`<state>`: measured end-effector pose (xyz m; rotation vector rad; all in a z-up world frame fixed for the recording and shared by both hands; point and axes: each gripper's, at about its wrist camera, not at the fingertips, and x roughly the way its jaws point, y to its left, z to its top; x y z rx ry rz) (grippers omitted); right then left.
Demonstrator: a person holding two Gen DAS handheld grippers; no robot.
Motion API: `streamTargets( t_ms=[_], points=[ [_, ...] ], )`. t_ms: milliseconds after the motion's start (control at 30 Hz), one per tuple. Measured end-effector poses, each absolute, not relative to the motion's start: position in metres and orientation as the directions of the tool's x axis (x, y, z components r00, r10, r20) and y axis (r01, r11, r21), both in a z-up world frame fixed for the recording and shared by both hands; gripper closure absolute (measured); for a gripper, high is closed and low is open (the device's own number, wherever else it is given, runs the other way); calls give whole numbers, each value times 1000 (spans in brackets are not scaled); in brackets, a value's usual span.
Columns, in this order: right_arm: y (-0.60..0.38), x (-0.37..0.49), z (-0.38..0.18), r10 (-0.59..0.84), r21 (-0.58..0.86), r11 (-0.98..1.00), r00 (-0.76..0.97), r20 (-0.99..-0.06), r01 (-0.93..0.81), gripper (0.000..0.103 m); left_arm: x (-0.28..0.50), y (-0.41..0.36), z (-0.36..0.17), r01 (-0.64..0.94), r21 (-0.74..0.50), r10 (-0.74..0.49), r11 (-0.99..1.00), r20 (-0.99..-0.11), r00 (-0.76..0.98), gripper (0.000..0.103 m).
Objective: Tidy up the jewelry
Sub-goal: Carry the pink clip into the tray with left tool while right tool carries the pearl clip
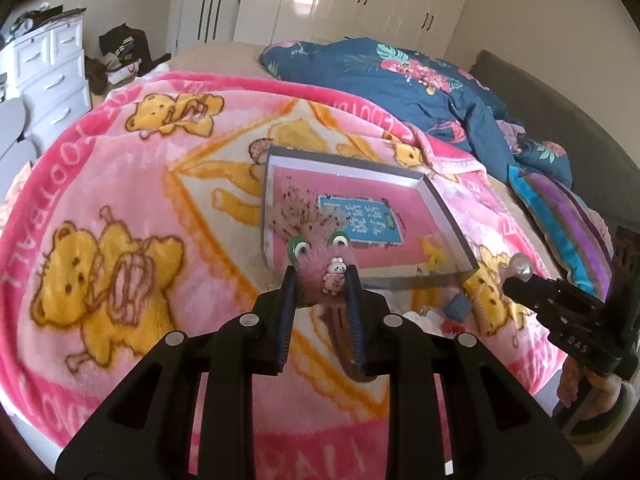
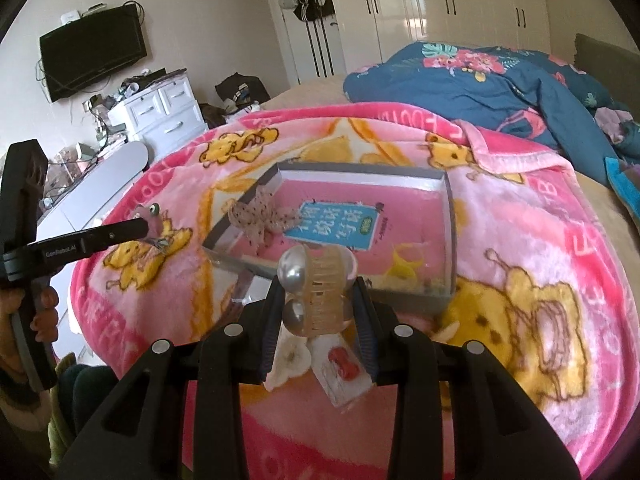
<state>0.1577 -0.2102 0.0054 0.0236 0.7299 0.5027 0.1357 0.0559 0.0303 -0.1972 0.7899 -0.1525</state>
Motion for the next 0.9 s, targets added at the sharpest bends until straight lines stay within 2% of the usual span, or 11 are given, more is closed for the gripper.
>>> streamTargets(
  t_ms=[433,900],
  points=[
    [-196,187,13,468,208,874,640,-610,-440,70,166,35,46,105,-246,-246,964,-662,708,87],
    [-221,216,14,403,202,912,684,-608,-357,70,210,1,42,162,-264,-300,951,-653,695,87]
  ],
)
